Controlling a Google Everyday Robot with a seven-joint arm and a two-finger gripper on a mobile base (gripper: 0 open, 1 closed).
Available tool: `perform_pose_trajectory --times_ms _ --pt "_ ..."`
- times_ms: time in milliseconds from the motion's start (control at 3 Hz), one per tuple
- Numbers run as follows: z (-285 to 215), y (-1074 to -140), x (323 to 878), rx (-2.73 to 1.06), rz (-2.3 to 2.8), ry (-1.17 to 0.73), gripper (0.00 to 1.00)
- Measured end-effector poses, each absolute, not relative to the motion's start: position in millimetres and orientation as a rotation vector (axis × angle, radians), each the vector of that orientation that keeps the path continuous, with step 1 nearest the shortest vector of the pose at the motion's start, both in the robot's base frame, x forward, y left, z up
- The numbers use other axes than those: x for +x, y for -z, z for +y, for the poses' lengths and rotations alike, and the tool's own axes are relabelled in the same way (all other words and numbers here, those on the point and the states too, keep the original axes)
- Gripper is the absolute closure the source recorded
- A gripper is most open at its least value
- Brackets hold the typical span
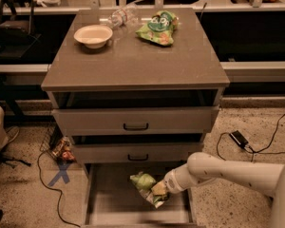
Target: Place green jalapeno chip bag into bottom drawer
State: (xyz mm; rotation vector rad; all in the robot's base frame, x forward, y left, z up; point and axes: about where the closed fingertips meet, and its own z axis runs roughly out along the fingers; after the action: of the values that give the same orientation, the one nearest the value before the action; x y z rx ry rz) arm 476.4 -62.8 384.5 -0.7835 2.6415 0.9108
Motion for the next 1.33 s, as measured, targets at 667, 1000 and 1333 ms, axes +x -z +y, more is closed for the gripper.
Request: perform_pose_trajectory --times_ms 667,1000,1333 --pt "-33 -284 484 -0.598 2.691 -1.044 0.21" --pt "-36 -276 485 -0.564 2.690 -1.047 0.00" --pt "-66 -284 489 -0.516 2.690 -0.967 0.00"
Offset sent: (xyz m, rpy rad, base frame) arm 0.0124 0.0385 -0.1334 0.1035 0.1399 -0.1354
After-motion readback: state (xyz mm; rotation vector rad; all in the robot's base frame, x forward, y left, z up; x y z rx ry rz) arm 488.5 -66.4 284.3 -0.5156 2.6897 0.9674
